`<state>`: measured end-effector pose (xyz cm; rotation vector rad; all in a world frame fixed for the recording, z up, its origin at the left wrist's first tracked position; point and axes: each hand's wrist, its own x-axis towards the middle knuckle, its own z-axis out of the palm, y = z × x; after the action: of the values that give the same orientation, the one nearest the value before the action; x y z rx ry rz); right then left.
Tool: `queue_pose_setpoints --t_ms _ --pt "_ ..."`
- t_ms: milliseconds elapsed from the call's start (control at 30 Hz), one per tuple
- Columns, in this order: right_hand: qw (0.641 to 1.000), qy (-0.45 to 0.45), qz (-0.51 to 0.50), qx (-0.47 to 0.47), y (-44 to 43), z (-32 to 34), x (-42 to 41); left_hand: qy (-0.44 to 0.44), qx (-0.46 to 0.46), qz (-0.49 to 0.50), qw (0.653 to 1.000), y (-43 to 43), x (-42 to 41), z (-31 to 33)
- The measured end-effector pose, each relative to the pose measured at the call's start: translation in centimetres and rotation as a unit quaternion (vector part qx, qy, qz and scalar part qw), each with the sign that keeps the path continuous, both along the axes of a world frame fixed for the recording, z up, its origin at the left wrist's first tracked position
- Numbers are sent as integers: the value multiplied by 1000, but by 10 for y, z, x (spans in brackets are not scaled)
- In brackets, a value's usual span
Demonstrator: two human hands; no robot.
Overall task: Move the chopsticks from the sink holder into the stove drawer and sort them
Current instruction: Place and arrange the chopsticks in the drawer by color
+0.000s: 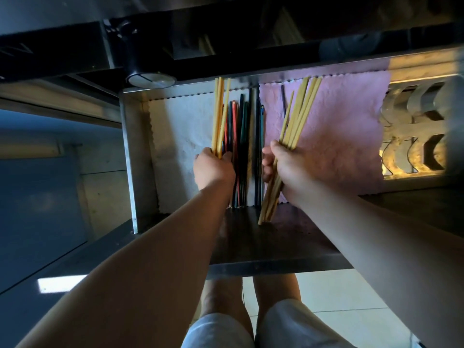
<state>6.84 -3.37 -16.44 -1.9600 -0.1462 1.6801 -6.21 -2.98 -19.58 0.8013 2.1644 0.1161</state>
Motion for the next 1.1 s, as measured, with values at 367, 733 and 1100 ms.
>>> queue_pose_setpoints --t_ms 367,733,1100 --pt "998 -27 53 -14 5 -5 -19 -11 -39 -23 999 2 -4 -5" --pt "969 -216 116 -38 4 -91 -52 -18 12 37 999 0 -36 -6" --pt "890 -358 281 -41 17 -28 -83 -91 -43 44 994 0 -57 -4"
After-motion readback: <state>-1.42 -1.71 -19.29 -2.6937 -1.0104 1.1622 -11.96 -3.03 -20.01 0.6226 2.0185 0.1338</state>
